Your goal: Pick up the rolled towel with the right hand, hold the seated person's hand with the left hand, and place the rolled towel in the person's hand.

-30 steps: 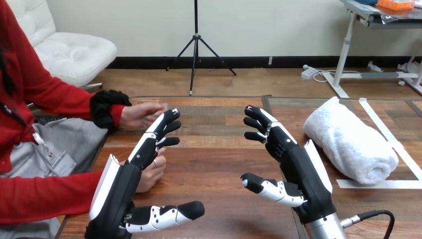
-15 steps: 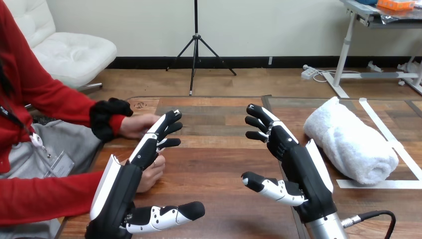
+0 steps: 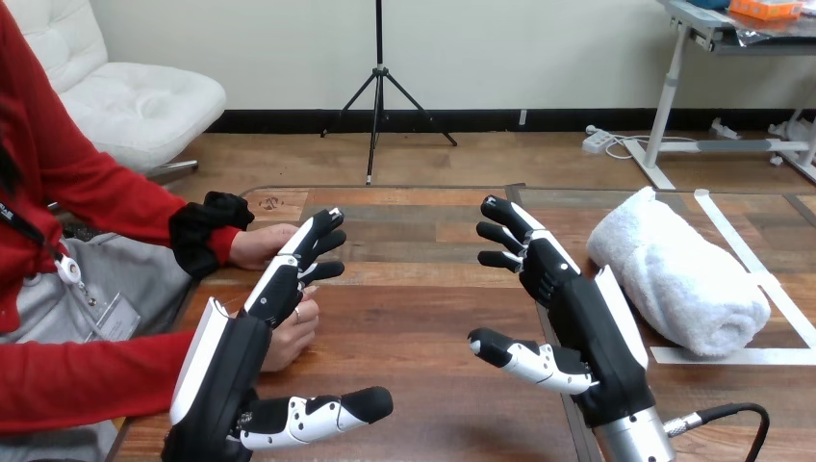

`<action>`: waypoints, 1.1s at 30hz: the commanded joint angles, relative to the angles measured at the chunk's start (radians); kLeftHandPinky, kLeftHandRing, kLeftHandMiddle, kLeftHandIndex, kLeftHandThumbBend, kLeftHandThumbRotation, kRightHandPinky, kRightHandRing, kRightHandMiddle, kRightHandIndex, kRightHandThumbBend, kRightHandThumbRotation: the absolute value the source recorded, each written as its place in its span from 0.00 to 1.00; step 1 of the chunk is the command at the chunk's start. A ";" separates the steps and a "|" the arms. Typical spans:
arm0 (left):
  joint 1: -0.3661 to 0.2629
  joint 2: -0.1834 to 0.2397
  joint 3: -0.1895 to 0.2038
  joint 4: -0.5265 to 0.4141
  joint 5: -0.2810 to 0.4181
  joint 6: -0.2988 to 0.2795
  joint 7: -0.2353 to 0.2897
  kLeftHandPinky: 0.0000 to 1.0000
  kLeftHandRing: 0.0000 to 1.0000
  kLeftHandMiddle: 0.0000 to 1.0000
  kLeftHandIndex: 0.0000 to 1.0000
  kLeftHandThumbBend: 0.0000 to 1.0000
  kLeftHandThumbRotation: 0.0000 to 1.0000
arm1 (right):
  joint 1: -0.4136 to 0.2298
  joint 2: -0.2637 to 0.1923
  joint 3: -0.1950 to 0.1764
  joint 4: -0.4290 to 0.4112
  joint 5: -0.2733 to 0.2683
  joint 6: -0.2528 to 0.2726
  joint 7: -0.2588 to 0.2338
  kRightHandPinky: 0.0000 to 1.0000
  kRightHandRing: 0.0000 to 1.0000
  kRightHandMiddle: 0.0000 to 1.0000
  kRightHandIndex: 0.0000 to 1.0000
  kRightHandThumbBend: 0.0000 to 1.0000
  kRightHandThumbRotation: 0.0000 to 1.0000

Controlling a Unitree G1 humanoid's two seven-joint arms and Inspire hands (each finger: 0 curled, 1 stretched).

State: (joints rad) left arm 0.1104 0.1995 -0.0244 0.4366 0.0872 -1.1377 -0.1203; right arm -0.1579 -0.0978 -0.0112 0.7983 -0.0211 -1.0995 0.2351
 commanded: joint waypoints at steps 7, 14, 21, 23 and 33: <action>-0.038 -0.001 0.000 -0.026 -0.007 0.006 0.000 0.80 0.90 0.93 0.93 1.00 0.54 | -0.023 -0.021 -0.007 -0.078 0.012 0.023 -0.014 0.79 0.87 0.91 0.90 1.00 0.53; -0.038 -0.003 0.002 -0.028 -0.001 0.005 0.002 0.80 0.89 0.93 0.92 1.00 0.54 | -0.023 -0.027 -0.011 -0.096 0.003 0.042 -0.029 0.78 0.86 0.90 0.89 1.00 0.52; -0.039 -0.004 0.001 -0.026 -0.002 0.002 0.002 0.80 0.89 0.93 0.92 1.00 0.54 | -0.020 -0.031 -0.019 -0.134 -0.017 0.084 -0.065 0.77 0.84 0.88 0.88 1.00 0.51; -0.040 -0.004 0.000 -0.026 -0.003 0.002 0.001 0.80 0.89 0.93 0.92 1.00 0.54 | -0.020 -0.036 -0.023 -0.154 -0.035 0.103 -0.083 0.77 0.84 0.87 0.88 1.00 0.51; -0.041 -0.003 -0.006 -0.027 -0.013 0.005 -0.006 0.80 0.90 0.93 0.93 1.00 0.54 | -0.019 -0.072 -0.044 -0.265 -0.084 0.227 -0.139 0.75 0.82 0.86 0.87 1.00 0.52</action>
State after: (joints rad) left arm 0.1105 0.1983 -0.0249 0.4365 0.0880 -1.1330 -0.1243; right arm -0.1462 -0.1329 -0.0275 0.6250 -0.0968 -0.9153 0.1269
